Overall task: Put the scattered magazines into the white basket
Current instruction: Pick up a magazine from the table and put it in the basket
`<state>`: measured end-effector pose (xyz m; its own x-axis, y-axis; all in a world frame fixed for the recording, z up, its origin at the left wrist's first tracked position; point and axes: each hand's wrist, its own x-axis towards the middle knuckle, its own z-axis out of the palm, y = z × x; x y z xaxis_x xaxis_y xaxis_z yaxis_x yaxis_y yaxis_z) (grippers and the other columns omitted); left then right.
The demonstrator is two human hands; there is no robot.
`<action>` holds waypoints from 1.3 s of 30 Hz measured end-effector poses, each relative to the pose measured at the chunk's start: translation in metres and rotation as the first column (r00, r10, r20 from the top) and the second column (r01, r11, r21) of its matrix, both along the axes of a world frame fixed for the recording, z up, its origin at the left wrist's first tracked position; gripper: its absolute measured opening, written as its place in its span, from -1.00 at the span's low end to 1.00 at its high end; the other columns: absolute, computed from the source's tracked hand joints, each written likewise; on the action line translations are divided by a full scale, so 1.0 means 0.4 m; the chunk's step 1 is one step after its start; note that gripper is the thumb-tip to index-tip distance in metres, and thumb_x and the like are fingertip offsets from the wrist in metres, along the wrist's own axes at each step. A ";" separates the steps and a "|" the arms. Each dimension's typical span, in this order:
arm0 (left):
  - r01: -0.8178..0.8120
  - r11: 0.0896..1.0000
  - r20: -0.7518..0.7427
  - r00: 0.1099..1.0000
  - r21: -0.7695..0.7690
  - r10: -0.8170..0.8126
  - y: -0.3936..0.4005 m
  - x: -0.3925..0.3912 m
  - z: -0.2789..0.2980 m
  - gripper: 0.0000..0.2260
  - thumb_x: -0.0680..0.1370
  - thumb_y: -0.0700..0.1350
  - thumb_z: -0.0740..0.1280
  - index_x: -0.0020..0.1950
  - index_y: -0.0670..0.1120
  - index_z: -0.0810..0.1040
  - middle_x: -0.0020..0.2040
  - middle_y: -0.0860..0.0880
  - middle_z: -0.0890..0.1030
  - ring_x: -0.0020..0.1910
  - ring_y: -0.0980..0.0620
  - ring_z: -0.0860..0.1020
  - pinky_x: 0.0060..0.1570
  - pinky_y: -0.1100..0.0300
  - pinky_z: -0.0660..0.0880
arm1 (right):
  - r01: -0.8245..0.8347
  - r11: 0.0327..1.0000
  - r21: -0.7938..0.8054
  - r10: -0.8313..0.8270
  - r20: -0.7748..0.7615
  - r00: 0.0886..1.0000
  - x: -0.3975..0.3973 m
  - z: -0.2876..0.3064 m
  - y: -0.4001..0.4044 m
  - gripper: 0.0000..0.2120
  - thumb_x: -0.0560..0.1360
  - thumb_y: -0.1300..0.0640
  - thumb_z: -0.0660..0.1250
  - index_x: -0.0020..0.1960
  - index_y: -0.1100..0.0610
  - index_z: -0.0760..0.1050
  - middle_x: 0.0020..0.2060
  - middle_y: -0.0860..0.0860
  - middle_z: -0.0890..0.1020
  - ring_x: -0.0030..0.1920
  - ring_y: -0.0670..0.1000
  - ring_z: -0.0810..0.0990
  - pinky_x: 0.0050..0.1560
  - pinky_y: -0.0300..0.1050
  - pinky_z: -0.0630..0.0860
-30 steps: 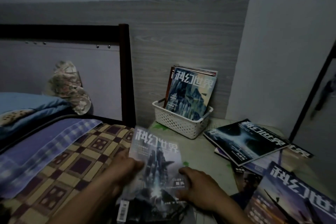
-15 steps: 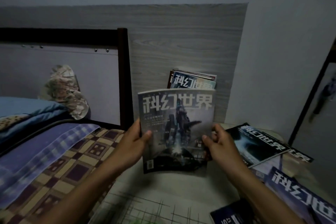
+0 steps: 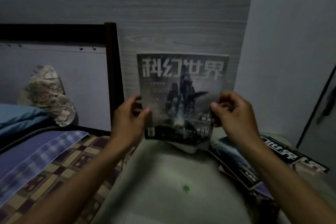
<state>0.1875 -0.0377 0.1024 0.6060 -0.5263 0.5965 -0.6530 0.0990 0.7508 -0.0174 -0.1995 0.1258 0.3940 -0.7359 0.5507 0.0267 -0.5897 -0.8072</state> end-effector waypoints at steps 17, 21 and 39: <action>-0.131 0.934 0.176 0.981 0.332 0.075 -0.375 0.265 -0.121 -0.79 0.57 -0.16 0.34 0.17 0.06 0.48 -0.04 -0.02 0.59 -0.11 -0.05 0.59 -0.14 -0.09 0.62 | 0.238 0.919 -0.316 -0.330 -0.284 0.900 0.216 -0.166 -0.256 -0.82 0.46 0.08 0.45 -0.19 0.05 0.45 -0.31 -0.05 0.53 -0.33 -0.07 0.47 -0.39 -0.21 0.33; -0.268 0.898 0.125 0.963 0.349 0.238 -0.387 0.266 -0.141 -0.82 0.47 -0.18 0.45 -0.06 -0.04 0.45 -0.13 -0.06 0.62 -0.20 -0.03 0.57 -0.19 0.04 0.57 | 0.314 0.881 -0.354 -0.425 -0.299 0.854 0.229 -0.172 -0.258 -0.78 0.42 0.02 0.49 -0.24 0.05 0.48 -0.32 -0.04 0.55 -0.34 -0.02 0.49 -0.38 -0.18 0.33; 0.339 0.791 0.136 0.876 0.509 -0.463 -0.117 -0.391 -0.258 -0.97 0.51 -0.03 0.40 -0.07 0.06 0.60 -0.13 0.10 0.60 -0.17 0.15 0.56 -0.10 0.10 0.54 | 0.260 0.966 0.015 -0.209 -0.547 0.811 -0.516 -0.249 -0.007 -0.85 0.45 0.16 0.45 -0.23 0.00 0.52 -0.33 -0.01 0.64 -0.32 0.02 0.58 -0.23 -0.02 0.49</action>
